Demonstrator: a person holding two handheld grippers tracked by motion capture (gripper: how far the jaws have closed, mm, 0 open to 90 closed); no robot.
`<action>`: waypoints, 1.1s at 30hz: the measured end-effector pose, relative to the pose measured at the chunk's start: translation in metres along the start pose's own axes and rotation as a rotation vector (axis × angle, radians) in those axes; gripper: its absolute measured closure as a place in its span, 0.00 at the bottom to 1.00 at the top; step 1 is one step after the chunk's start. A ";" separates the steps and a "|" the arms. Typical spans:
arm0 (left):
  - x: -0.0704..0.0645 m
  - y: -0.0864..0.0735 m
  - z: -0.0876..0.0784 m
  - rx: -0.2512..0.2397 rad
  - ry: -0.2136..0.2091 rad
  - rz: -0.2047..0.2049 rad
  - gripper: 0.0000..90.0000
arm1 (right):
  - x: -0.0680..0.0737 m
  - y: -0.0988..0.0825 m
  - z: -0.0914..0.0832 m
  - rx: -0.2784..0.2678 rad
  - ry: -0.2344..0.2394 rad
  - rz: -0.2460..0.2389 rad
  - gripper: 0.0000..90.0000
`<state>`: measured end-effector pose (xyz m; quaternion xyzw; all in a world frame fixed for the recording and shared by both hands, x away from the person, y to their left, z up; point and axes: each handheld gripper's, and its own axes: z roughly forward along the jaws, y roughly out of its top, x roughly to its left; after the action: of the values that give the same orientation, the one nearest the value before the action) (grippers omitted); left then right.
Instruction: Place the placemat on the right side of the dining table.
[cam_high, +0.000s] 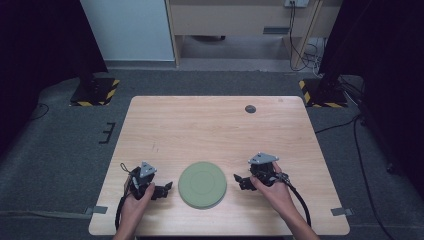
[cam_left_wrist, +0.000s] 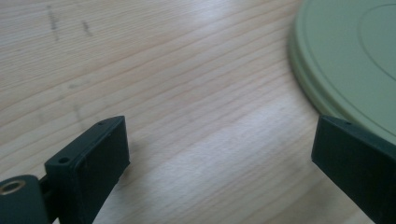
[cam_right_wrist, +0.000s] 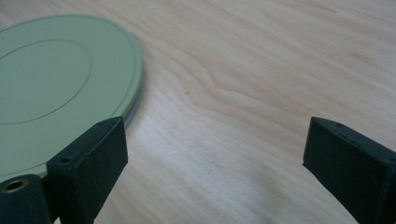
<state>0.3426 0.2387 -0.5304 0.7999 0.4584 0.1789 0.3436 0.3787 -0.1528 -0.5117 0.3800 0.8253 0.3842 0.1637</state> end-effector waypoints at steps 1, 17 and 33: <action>-0.002 0.000 0.000 0.000 -0.010 0.007 0.04 | 0.003 -0.001 0.001 0.002 0.008 -0.008 0.07; -0.019 0.004 0.005 -0.004 -0.067 0.040 0.05 | 0.032 -0.005 0.012 0.061 0.063 -0.076 0.08; -0.019 0.009 0.009 -0.015 -0.023 0.041 0.03 | 0.036 -0.003 0.021 0.082 0.022 -0.085 0.04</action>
<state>0.3437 0.2157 -0.5298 0.8084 0.4367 0.1803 0.3511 0.3652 -0.1164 -0.5265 0.3470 0.8573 0.3472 0.1551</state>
